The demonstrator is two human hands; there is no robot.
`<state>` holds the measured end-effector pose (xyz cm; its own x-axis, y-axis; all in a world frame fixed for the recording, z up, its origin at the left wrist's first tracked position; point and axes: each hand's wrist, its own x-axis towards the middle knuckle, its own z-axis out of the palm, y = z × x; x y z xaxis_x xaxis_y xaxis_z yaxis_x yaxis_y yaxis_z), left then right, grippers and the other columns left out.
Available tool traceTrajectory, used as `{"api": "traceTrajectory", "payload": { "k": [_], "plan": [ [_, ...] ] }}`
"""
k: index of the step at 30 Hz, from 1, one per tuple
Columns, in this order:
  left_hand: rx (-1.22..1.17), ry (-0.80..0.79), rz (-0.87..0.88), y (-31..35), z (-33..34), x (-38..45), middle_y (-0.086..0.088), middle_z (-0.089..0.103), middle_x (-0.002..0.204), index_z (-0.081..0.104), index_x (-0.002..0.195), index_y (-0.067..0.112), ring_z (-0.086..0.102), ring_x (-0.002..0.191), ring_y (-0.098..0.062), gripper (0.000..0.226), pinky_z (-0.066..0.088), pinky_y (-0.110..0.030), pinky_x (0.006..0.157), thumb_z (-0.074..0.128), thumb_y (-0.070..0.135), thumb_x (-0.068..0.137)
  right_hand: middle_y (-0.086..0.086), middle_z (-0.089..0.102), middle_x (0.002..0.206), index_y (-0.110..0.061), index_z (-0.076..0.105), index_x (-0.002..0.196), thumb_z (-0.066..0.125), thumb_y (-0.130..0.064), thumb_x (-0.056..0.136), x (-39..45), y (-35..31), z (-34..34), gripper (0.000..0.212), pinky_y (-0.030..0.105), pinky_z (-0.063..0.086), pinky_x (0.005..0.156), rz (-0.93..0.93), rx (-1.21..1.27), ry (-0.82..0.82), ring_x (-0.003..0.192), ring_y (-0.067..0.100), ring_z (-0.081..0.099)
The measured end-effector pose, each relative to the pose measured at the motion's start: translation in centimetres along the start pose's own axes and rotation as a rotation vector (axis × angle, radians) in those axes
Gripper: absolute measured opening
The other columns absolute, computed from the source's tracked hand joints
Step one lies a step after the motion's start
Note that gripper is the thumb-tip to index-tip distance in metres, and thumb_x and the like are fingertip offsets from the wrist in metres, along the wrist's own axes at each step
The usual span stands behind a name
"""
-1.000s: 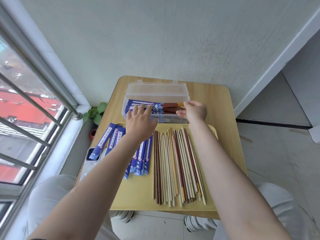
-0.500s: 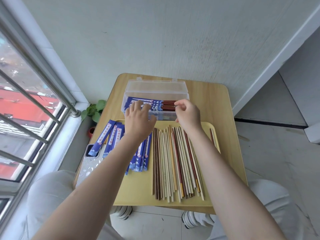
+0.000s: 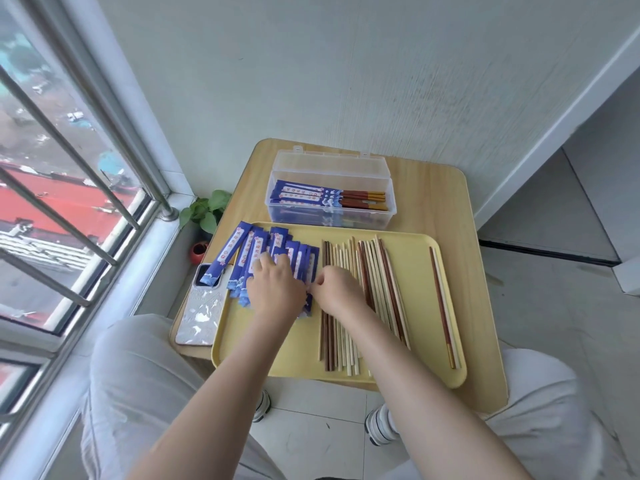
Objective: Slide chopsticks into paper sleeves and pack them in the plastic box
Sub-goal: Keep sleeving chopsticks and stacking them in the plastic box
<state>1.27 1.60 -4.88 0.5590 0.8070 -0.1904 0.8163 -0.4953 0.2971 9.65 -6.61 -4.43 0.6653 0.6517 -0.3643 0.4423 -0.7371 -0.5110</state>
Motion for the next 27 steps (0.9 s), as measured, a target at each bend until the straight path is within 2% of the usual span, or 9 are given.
{"api": "traceTrajectory", "payload": {
  "k": [2,6,8,11,14,17,21,24,27],
  "plan": [
    [-0.023,0.019,-0.013,-0.8,0.6,-0.3,-0.014,0.044,0.132,0.051,0.124,0.011,0.041,0.123,-0.033,0.037,0.047,-0.042,0.090,0.056,0.020,0.089,-0.001,0.062,0.087,-0.014,0.060,0.093,0.057,-0.025,0.097,-0.3,-0.3,0.4,0.013,0.027,0.038,0.053,0.037,0.010,0.047,0.076,0.020,0.060],
    [-0.114,0.025,0.019,-1.5,1.3,-0.8,-0.010,0.044,0.132,0.053,0.130,0.015,0.039,0.126,-0.029,0.037,0.043,-0.036,0.084,0.056,0.021,0.093,0.006,0.068,0.096,-0.011,0.060,0.100,0.058,-0.021,0.096,-0.2,-1.0,1.2,0.012,0.024,0.034,0.047,0.098,0.147,0.034,0.069,0.019,0.057],
    [-0.121,0.032,0.043,-1.9,1.5,-0.9,-0.008,0.045,0.132,0.053,0.132,0.017,0.038,0.129,-0.027,0.037,0.044,-0.035,0.085,0.055,0.025,0.096,0.007,0.070,0.088,-0.009,0.062,0.096,0.058,-0.017,0.094,-0.1,-1.2,1.4,0.009,0.022,0.036,0.045,0.147,0.272,0.015,0.060,0.017,0.057],
    [-0.109,0.041,0.065,-2.3,1.8,-1.0,-0.008,0.047,0.133,0.053,0.133,0.018,0.038,0.130,-0.027,0.037,0.045,-0.037,0.088,0.053,0.028,0.097,0.004,0.063,0.064,-0.006,0.065,0.085,0.055,-0.010,0.092,0.1,-1.3,1.5,0.013,0.019,0.038,0.043,0.259,0.417,-0.013,0.044,0.015,0.052],
    [-0.124,0.040,0.067,-2.3,1.8,-1.0,-0.009,0.047,0.134,0.053,0.133,0.018,0.038,0.131,-0.029,0.038,0.046,-0.038,0.090,0.054,0.027,0.097,0.006,0.060,0.067,-0.006,0.066,0.081,0.059,-0.015,0.092,0.4,-0.9,1.7,0.017,0.025,0.040,0.050,0.275,0.433,-0.023,0.050,0.020,0.050],
    [-0.137,0.036,0.060,-2.3,1.7,-1.0,-0.009,0.046,0.133,0.053,0.133,0.018,0.039,0.128,-0.028,0.037,0.047,-0.039,0.090,0.055,0.027,0.097,0.005,0.059,0.068,-0.009,0.063,0.079,0.062,-0.019,0.092,0.1,-0.8,1.4,0.017,0.025,0.040,0.051,0.275,0.413,-0.044,0.055,0.021,0.052],
    [-0.113,0.049,0.072,-2.2,1.6,-0.9,-0.010,0.046,0.132,0.054,0.131,0.016,0.041,0.125,-0.029,0.038,0.045,-0.040,0.093,0.056,0.026,0.095,0.001,0.044,0.059,-0.015,0.045,0.064,0.060,-0.018,0.088,-0.3,-0.1,-0.1,0.029,0.026,0.033,0.055,0.247,0.413,0.013,0.053,0.020,0.041],
    [-0.088,0.135,0.092,-1.9,1.2,-1.1,-0.012,0.049,0.125,0.057,0.128,0.011,0.043,0.117,-0.032,0.039,0.041,-0.039,0.091,0.058,0.022,0.091,0.011,0.059,0.069,-0.013,0.053,0.078,0.058,-0.020,0.087,-0.8,0.8,-1.8,0.012,0.030,0.040,0.057,0.205,0.521,0.042,0.060,0.021,0.051],
    [-0.213,0.208,0.191,-0.9,0.5,-1.3,-0.014,0.050,0.124,0.057,0.132,0.011,0.045,0.117,-0.035,0.048,0.042,-0.040,0.088,0.063,0.015,0.085,0.004,0.070,0.081,-0.012,0.060,0.088,0.061,-0.019,0.092,-1.1,2.3,-3.6,0.007,0.024,0.045,0.051,0.200,0.651,0.012,0.065,0.014,0.064]
  ]
}}
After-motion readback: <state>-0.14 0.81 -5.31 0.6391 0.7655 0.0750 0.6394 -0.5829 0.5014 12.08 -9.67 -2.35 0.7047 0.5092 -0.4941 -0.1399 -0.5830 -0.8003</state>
